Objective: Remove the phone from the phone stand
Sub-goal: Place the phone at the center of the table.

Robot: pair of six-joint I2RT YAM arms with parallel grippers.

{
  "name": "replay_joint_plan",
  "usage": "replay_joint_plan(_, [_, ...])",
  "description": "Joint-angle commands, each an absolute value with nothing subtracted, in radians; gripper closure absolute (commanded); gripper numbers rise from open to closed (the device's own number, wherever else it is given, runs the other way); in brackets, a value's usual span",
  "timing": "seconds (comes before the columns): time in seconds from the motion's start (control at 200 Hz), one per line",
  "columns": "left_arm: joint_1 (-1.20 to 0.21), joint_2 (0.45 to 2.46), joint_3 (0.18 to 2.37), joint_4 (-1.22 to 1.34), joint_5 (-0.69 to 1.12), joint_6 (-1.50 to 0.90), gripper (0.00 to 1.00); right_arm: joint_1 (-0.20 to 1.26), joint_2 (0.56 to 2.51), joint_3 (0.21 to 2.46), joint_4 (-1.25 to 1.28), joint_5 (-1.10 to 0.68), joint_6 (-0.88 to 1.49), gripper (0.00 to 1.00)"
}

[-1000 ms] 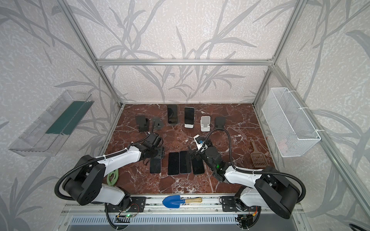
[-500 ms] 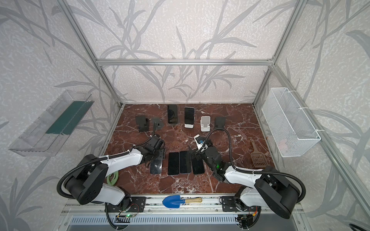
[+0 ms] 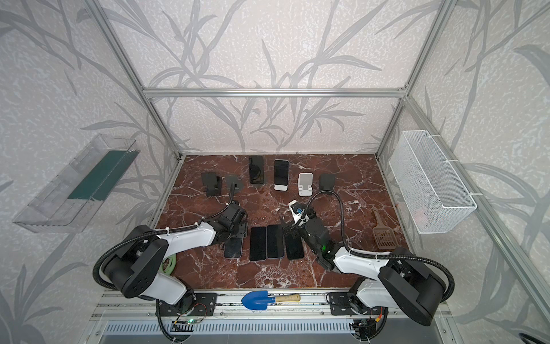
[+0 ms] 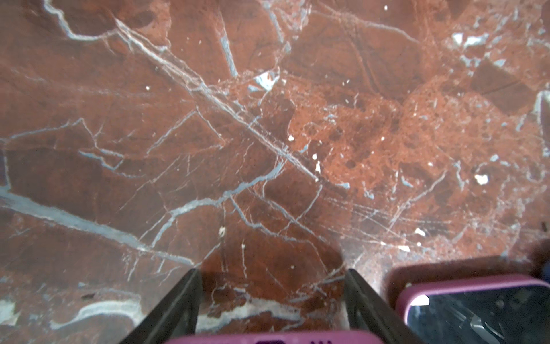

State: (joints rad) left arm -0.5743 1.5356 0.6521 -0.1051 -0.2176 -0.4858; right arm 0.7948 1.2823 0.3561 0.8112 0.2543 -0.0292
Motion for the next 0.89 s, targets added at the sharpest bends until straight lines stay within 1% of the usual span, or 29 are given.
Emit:
replay_joint_plan(0.0, [-0.577,1.583,0.645,-0.092,-0.231,-0.524,0.49,0.799,1.284,0.35,0.852,0.271,-0.02,0.01])
replay_joint_plan(0.39, [-0.578,1.603,0.653,-0.092,-0.23,-0.528,0.41,0.799,1.279,0.347,0.851,0.276,-0.022,0.01])
replay_joint_plan(0.59, [-0.578,1.604,0.653,-0.089,-0.223,-0.525,0.35,0.799,1.279,0.347,0.851,0.276,-0.022,0.01])
replay_joint_plan(0.89, [-0.577,1.608,0.655,-0.088,-0.219,-0.525,0.34,0.799,1.276,0.347,0.85,0.275,-0.022,0.01])
